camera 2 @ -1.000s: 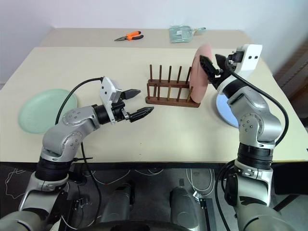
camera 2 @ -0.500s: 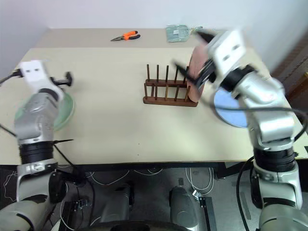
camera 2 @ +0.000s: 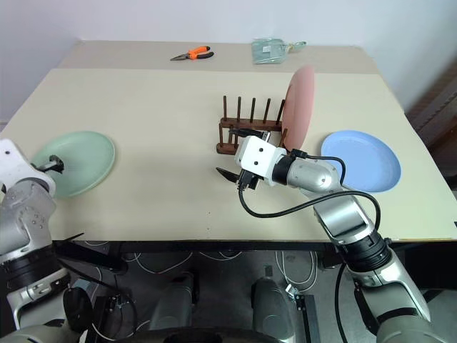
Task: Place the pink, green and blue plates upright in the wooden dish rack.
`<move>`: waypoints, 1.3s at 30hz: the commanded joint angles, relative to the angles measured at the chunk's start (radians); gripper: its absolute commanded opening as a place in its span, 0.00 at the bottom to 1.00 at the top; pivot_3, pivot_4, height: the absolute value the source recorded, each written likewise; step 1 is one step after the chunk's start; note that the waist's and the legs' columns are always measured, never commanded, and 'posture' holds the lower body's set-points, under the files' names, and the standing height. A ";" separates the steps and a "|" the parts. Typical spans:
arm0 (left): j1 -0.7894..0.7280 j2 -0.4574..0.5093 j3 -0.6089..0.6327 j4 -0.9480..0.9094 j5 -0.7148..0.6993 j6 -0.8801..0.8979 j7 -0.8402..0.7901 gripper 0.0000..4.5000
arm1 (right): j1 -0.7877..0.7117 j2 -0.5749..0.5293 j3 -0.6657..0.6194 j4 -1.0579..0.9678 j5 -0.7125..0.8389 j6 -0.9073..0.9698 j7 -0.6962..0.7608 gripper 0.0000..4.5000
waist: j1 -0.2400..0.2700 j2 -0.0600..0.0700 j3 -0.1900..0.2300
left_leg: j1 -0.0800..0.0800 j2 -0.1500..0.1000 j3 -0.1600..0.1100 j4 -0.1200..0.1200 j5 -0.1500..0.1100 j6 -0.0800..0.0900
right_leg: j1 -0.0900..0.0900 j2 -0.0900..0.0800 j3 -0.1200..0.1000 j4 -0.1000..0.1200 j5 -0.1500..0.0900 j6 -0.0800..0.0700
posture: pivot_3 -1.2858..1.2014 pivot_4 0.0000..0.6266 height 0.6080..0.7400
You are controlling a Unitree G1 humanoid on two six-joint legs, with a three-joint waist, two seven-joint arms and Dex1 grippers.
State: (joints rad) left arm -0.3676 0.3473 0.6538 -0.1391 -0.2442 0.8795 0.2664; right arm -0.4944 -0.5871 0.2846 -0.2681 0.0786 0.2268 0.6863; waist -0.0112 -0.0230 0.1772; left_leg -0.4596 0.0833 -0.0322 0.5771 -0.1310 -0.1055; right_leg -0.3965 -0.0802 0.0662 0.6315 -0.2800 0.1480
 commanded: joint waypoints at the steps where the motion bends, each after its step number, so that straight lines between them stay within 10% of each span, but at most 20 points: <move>1: -0.006 -0.018 0.068 -0.047 -0.010 0.004 0.044 1.00 | -0.003 0.011 -0.015 0.005 -0.025 -0.045 0.007 0.98 | 0.000 0.000 0.000 | 0.000 0.000 0.000 0.000 0.000 0.000 | 0.000 0.000 0.000 0.000 0.000 0.000 | 0.52 0.24 1.00; 6: -0.045 -0.075 0.156 0.004 -0.096 0.069 0.051 0.88 | 0.004 0.032 -0.021 0.011 -0.048 -0.060 -0.001 1.00 | 0.001 -0.001 0.000 | 0.000 0.000 0.000 0.000 0.000 0.000 | 0.000 0.000 0.000 0.000 0.000 0.000 | 0.52 0.24 1.00; 14: -0.124 -0.075 0.090 0.006 -0.174 -0.010 -0.058 0.03 | 0.026 0.043 -0.040 -0.015 -0.057 -0.036 0.000 1.00 | 0.002 -0.002 -0.001 | 0.000 0.000 0.000 0.000 0.000 0.000 | 0.000 0.000 0.000 0.000 0.000 0.000 | 0.52 0.24 1.00; 31: -0.434 -0.142 -0.382 -0.184 -0.318 -0.025 -0.314 0.01 | -0.150 0.054 0.075 0.167 -0.500 -0.295 -0.203 1.00 | -0.001 -0.003 0.000 | 0.000 0.000 0.000 0.000 0.000 0.000 | 0.000 0.000 0.000 0.000 0.002 0.004 | 0.52 0.24 1.00; 39: -0.401 -0.161 -0.401 -0.220 -0.341 0.028 -0.301 0.00 | -0.144 0.069 0.054 0.203 -0.560 -0.318 -0.261 0.23 | -0.003 -0.003 0.000 | 0.000 0.000 0.000 0.000 0.000 0.000 | 0.000 0.000 0.000 0.000 0.002 0.004 | 0.52 0.24 1.00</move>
State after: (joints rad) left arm -0.7644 0.1902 0.2514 -0.3074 -0.5577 0.9125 -0.0263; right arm -0.6321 -0.5275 0.3645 -0.0512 -0.4709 -0.0822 0.4357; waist -0.0145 -0.0260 0.1773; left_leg -0.4599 0.0831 -0.0323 0.5767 -0.1307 -0.1054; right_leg -0.3966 -0.0801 0.0662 0.6313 -0.2783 0.1519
